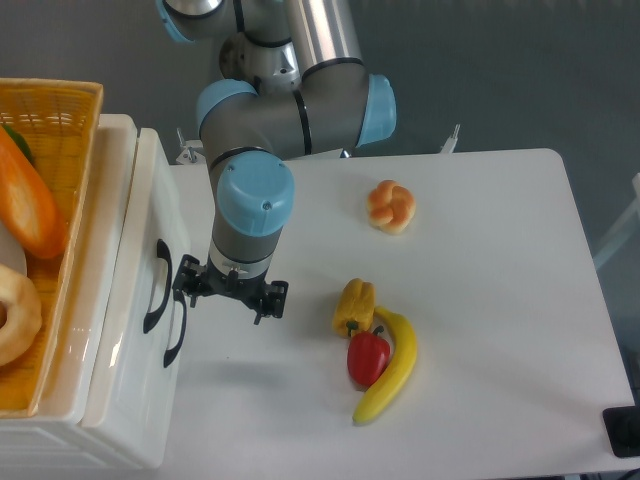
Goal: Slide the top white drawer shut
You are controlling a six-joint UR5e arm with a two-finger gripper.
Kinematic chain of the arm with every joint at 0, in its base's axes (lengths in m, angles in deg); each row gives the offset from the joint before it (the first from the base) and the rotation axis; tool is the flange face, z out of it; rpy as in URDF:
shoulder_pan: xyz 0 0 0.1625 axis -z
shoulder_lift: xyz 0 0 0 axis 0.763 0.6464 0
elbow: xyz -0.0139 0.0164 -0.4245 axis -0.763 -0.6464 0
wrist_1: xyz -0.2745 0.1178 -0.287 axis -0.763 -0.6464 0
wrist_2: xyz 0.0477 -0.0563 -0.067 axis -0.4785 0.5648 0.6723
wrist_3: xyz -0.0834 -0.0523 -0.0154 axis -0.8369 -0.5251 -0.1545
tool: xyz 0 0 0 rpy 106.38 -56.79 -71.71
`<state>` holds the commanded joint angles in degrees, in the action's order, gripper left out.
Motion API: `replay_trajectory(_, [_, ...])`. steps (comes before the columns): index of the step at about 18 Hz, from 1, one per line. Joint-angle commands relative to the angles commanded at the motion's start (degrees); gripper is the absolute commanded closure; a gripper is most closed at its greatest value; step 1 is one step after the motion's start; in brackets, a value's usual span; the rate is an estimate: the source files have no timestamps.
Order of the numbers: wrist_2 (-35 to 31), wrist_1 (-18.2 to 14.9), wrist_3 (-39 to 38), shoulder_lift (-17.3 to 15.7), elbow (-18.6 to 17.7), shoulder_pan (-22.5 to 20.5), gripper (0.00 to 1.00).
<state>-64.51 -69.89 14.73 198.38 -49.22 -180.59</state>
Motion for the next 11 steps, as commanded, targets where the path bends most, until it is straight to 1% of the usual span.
replay_trajectory(1, [-0.2, 0.0, 0.0, 0.1, 0.0, -0.5, 0.0])
replay_trajectory(3, [-0.3, 0.1, 0.6, -0.2, 0.1, -3.0, 0.0])
replay_trajectory(7, [-0.2, 0.1, 4.3, -0.5, 1.2, -6.9, 0.0])
replay_trajectory(9, [-0.3, 0.1, 7.5, -1.2, 1.8, -8.2, 0.0])
replay_trajectory(11, [-0.4, 0.0, 13.1, -2.3, 2.0, -10.0, 0.0])
